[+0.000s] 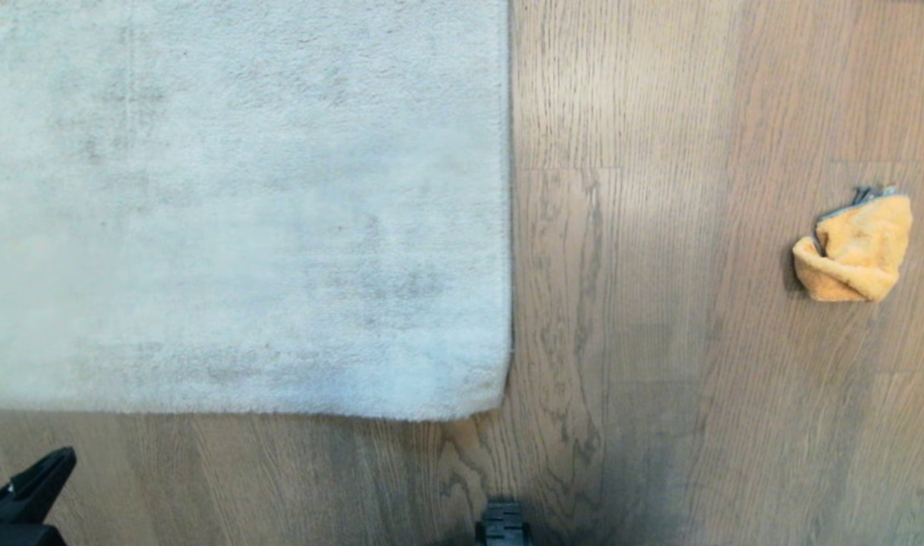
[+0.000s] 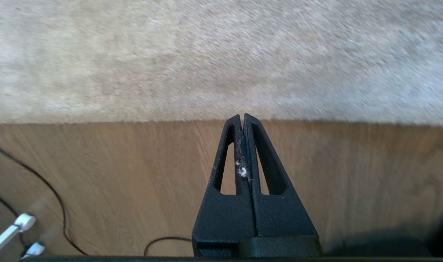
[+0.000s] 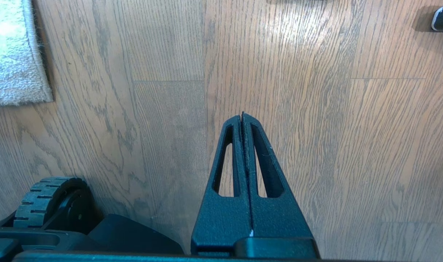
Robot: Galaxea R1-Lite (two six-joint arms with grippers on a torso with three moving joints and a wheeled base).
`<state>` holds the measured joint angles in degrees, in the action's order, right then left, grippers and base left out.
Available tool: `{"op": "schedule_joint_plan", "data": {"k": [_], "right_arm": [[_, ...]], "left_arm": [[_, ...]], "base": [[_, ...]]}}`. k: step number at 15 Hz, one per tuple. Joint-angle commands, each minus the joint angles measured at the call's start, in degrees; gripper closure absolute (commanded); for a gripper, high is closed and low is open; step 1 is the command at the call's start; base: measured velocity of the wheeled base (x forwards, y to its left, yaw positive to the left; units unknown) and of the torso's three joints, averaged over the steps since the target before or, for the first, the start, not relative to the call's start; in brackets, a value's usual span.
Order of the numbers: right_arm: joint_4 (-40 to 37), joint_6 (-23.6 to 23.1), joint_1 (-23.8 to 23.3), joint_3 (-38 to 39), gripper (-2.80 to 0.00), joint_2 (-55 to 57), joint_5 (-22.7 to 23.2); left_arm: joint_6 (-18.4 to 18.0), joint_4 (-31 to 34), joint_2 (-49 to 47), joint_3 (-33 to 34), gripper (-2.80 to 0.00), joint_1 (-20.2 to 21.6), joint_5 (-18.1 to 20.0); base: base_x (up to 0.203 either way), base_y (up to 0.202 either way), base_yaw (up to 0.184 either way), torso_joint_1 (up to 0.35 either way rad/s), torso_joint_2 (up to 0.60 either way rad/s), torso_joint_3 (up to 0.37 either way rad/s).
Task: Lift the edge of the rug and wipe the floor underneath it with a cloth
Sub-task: Lay down the carpet
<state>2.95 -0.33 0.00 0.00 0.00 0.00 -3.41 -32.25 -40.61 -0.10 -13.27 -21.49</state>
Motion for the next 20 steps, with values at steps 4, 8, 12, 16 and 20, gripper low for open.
{"op": "schedule_joint_plan", "data": {"k": [4,8,12,16,20], "right_arm": [[0.0,0.0,0.0,0.0,0.0,0.1,0.0],[0.0,0.0,0.0,0.0,0.0,0.1,0.0],[0.0,0.0,0.0,0.0,0.0,0.1,0.0],[0.0,0.0,0.0,0.0,0.0,0.1,0.0],[0.0,0.0,0.0,0.0,0.0,0.1,0.0]], "left_arm": [[0.5,16.7,9.8,-2.0,0.0,0.4,13.2],[0.0,18.7,0.7,-2.5,0.0,-0.8,23.4],[-0.5,11.5,-12.9,-2.3,0.0,-2.3,24.7],[-0.5,1.0,-27.0,-1.5,0.0,-2.6,27.4],[-0.4,-9.0,-41.6,-2.5,0.0,-3.7,34.8]], "base": [[0.0,0.0,0.0,0.0,0.0,0.0],[0.0,0.0,0.0,0.0,0.0,0.0],[0.0,0.0,0.0,0.0,0.0,0.0],[0.0,0.0,0.0,0.0,0.0,0.0],[0.0,0.0,0.0,0.0,0.0,0.0]]}}
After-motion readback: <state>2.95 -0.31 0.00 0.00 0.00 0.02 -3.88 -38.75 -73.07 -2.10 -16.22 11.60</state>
